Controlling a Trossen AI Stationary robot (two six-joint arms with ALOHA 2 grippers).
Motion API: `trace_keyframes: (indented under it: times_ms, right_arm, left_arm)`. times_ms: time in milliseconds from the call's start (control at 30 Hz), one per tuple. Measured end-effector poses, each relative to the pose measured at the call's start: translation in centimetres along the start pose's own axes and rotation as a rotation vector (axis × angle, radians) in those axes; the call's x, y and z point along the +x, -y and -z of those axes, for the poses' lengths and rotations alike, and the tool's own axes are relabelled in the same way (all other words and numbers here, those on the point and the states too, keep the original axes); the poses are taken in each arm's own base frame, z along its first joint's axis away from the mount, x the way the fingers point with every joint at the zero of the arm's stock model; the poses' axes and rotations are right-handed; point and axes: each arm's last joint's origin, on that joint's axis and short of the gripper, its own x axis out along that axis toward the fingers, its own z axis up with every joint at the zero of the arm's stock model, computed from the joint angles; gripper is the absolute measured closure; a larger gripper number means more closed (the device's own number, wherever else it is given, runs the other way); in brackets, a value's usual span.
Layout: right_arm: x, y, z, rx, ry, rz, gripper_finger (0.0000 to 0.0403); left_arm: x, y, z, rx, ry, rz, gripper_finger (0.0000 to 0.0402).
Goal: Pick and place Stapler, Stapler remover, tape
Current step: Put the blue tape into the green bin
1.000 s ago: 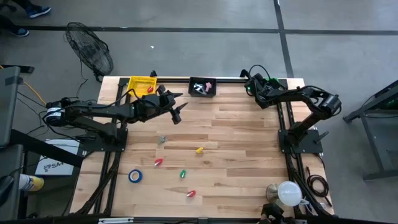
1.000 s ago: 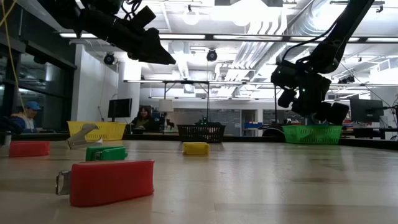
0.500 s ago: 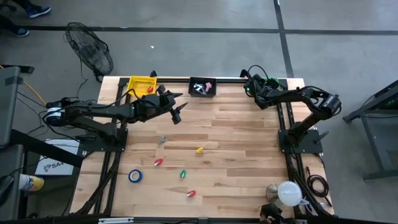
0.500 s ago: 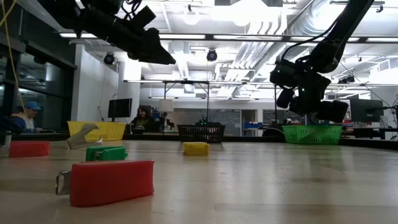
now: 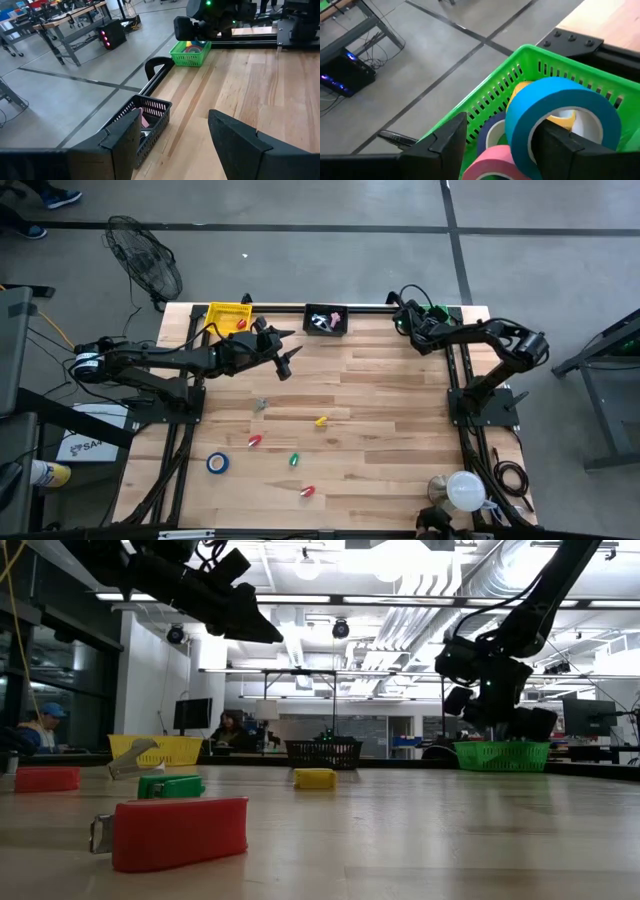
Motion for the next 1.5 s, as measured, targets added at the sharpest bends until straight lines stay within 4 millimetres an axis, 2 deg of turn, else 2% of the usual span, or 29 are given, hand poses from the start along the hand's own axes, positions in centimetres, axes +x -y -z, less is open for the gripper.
trace_keyframes:
  times_ms: [233, 667, 833, 1500]
  right_arm:
    - [0.3, 0.0, -0.3, 0.022, -0.03, 0.003, 0.021]
    - [-0.9, -0.3, -2.6, -0.063, -0.02, -0.033, 0.021]
    - [-0.5, 0.5, -2.6, -0.104, -0.064, 0.018, 0.0211]
    - [-0.5, 1.1, -2.5, -0.18, -0.086, 0.061, 0.021]
  left_arm:
    - [0.0, 0.0, 0.0, 0.0, 0.0, 0.0, 0.0176]
    - [0.0, 0.0, -0.1, -0.002, 0.006, -0.001, 0.0176]
    - [0.0, 0.0, -0.1, -0.003, 0.006, 0.004, 0.0176]
    - [0.0, 0.0, -0.1, -0.004, 0.006, 0.006, 0.0176]
